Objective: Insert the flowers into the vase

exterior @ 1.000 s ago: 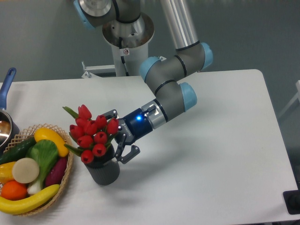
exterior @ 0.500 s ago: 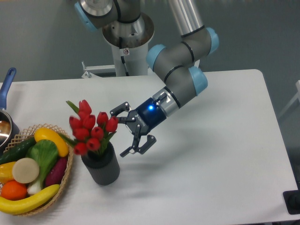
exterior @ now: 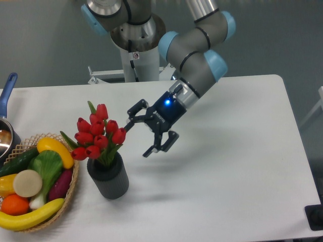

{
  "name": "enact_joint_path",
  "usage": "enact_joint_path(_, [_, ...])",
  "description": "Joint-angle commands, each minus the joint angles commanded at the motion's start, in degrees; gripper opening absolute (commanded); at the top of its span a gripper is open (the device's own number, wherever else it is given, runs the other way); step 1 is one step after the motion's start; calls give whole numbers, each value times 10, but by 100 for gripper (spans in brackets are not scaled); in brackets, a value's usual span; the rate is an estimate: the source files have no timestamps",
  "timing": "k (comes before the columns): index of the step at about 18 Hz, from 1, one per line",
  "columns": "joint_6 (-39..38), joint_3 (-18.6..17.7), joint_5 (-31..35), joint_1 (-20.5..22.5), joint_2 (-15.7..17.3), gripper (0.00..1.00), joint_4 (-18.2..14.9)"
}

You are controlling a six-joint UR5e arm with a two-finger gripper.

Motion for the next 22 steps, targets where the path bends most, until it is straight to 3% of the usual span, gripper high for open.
enact_joint_path(3, [-3,29,117,49,40,100,-4])
enact_joint_path(5, [-13,43,205,64,49,100,-8])
enact_joint_path(9, [-10,72,253,106,70,100,-19])
enact_joint_path(12, [29,86,301,141,102,100,-61])
enact_joint_path(16, [182,126,413,157,115,100,-174])
enact_joint_path(19, [252,134,433,187,121,100,-208])
enact_joint_path(22, [317,131,432,206,124,100,-215])
